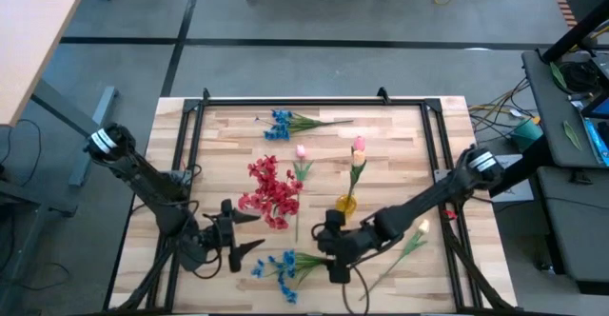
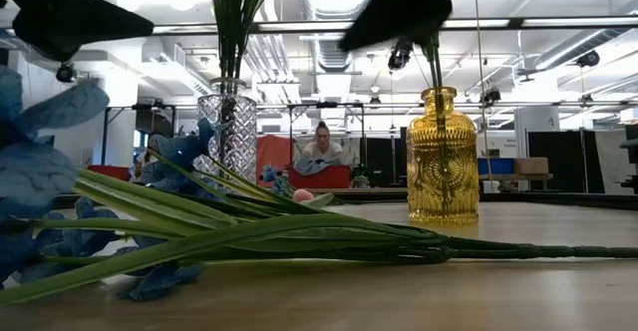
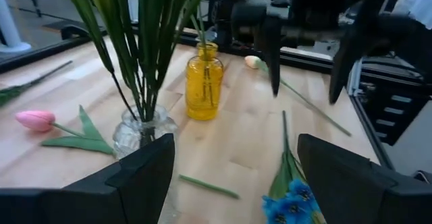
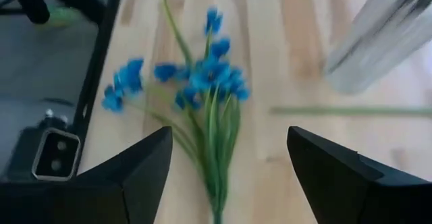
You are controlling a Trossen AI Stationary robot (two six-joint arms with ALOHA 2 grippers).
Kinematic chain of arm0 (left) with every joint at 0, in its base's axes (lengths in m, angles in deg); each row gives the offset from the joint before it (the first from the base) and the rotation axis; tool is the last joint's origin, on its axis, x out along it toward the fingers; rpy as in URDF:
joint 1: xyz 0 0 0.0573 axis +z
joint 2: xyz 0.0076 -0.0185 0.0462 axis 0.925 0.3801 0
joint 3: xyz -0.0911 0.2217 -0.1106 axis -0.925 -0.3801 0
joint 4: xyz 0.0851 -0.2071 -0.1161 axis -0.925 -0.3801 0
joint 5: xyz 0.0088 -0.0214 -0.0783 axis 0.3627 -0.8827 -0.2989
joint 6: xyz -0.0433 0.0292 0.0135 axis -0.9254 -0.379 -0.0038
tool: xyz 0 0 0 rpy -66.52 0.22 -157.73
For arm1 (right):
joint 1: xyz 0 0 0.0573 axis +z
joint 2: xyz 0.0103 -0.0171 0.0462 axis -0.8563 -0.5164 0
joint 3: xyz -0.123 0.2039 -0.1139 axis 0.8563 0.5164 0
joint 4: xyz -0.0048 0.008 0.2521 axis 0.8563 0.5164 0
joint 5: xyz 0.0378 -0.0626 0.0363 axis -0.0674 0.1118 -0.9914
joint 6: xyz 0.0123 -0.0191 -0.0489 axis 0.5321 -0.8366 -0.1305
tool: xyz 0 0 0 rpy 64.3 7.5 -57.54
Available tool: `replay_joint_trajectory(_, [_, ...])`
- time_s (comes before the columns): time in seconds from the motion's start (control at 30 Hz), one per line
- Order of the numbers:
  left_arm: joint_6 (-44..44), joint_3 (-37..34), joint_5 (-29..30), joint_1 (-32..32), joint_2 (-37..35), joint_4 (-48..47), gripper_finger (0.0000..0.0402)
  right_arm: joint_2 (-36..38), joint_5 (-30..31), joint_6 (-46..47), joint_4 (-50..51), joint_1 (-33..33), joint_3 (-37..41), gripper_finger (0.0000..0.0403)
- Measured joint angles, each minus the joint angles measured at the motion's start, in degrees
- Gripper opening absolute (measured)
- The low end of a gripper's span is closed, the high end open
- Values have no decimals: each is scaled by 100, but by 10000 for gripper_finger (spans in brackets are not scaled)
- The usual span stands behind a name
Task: Sort flowers into vase by color
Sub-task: Put the bottom blue flower into the transparent vase
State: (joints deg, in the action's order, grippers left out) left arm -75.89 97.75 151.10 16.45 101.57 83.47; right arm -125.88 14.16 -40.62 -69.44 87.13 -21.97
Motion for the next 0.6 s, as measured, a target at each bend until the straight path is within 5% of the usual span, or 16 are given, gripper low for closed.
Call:
replay_joint_trajectory(0.3, [-284,2,-93,-14,125,-23,296,-764,-234,669,274,204,-312,280])
replay_joint_trajectory(0.6, [-692,4,-399,-25,281,1,296,-2167,238,679,1654,302,-1835,279])
